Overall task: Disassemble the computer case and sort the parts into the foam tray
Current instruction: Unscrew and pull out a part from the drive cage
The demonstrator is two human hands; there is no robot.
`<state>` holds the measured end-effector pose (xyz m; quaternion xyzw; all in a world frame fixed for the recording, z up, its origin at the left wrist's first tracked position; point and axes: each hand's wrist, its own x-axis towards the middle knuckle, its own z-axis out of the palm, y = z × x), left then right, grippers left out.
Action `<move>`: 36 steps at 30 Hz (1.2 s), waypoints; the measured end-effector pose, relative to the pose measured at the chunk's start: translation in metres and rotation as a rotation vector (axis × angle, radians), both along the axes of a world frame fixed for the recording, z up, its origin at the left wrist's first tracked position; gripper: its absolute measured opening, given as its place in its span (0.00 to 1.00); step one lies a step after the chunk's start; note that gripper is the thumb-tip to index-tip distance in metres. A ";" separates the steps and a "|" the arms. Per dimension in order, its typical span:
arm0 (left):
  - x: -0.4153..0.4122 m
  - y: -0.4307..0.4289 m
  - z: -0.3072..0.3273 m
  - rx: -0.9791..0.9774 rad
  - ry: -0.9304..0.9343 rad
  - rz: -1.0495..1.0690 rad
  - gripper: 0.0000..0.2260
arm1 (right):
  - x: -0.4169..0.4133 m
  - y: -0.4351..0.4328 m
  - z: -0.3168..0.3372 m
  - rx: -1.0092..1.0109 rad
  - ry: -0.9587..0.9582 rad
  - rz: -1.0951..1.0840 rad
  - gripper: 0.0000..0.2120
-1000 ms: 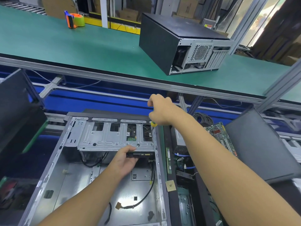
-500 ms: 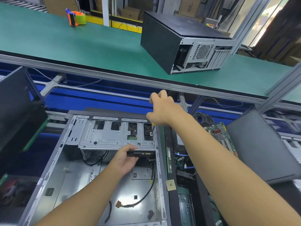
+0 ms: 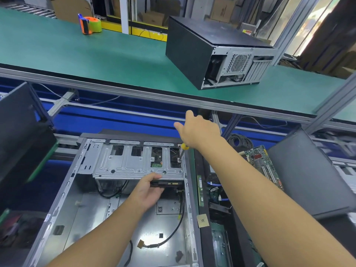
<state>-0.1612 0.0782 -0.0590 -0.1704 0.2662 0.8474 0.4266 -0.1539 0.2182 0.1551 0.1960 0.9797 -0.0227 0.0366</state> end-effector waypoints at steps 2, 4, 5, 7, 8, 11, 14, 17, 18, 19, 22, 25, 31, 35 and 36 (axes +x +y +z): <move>0.000 0.000 0.000 -0.002 0.003 0.004 0.13 | 0.000 0.003 -0.003 -0.050 0.055 0.051 0.14; 0.000 0.000 -0.001 0.001 0.004 0.007 0.14 | 0.000 0.006 0.000 -0.195 0.029 0.102 0.10; 0.000 -0.001 -0.001 0.006 0.007 0.003 0.14 | 0.000 0.007 0.003 -0.261 -0.017 0.115 0.12; 0.001 -0.001 -0.001 0.011 0.013 0.000 0.13 | 0.000 0.007 0.009 -0.327 -0.107 0.127 0.15; 0.001 -0.001 -0.001 0.007 0.016 0.000 0.13 | 0.000 0.006 0.009 -0.318 -0.127 0.121 0.15; 0.001 -0.001 -0.001 -0.009 0.020 -0.001 0.13 | 0.000 0.005 0.004 -0.173 -0.064 0.067 0.15; 0.001 -0.001 -0.001 -0.020 0.013 0.013 0.15 | 0.001 0.004 0.000 -0.091 0.027 0.044 0.17; 0.001 0.000 0.000 -0.023 0.020 0.017 0.15 | 0.001 0.006 0.001 -0.187 0.013 0.095 0.07; 0.001 0.000 0.000 -0.023 0.018 0.021 0.15 | 0.001 0.007 0.004 -0.232 -0.039 0.101 0.09; 0.001 0.000 0.000 -0.021 0.017 0.026 0.15 | 0.001 0.007 0.008 -0.272 -0.097 0.107 0.13; 0.002 -0.001 0.001 -0.031 0.017 0.024 0.15 | 0.001 0.006 0.011 -0.263 -0.146 0.114 0.13; 0.002 0.000 0.002 -0.031 0.016 0.023 0.14 | 0.001 0.005 0.006 -0.051 -0.069 0.061 0.20; 0.003 -0.001 0.004 -0.025 0.022 0.026 0.13 | -0.001 0.008 0.008 -0.219 -0.125 0.140 0.16; 0.003 0.000 0.005 -0.033 0.027 0.027 0.12 | -0.002 0.007 0.011 -0.132 -0.166 0.169 0.16; 0.004 0.000 0.005 -0.033 0.025 0.028 0.12 | -0.003 0.007 0.009 -0.073 -0.138 0.156 0.17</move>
